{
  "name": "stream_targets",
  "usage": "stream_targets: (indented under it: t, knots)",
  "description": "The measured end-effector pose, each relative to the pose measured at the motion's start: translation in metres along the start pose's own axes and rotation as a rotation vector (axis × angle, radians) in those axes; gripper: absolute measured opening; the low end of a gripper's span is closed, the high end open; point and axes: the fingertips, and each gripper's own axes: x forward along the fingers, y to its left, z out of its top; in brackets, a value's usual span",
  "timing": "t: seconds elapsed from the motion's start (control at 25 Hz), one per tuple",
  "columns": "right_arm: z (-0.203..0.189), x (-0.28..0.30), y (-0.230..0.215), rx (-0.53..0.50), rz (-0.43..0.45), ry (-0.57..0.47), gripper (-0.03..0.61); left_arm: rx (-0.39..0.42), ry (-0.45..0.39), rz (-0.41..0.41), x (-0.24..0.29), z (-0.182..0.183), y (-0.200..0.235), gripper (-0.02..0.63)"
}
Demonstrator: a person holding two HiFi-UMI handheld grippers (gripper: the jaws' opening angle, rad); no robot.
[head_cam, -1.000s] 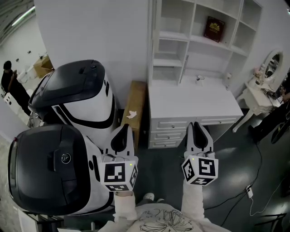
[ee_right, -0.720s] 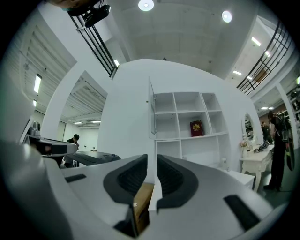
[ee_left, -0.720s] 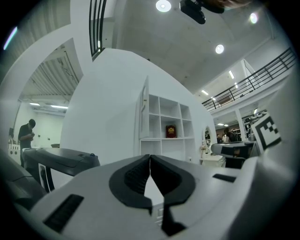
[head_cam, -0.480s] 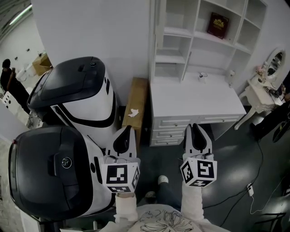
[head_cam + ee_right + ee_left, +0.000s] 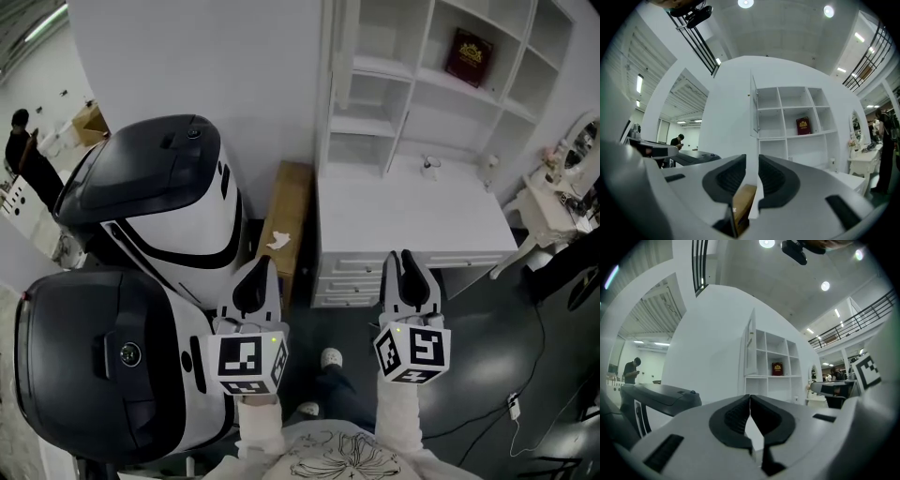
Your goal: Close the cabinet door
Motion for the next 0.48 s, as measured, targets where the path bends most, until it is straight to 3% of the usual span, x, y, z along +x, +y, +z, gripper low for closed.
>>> stream_targets:
  t: [0.48]
  knots:
    - [0.019, 0.116, -0.031, -0.015, 0.11, -0.055, 0.107, 0.02, -0.025, 0.093, 0.101, 0.017, 0.017, 0.005]
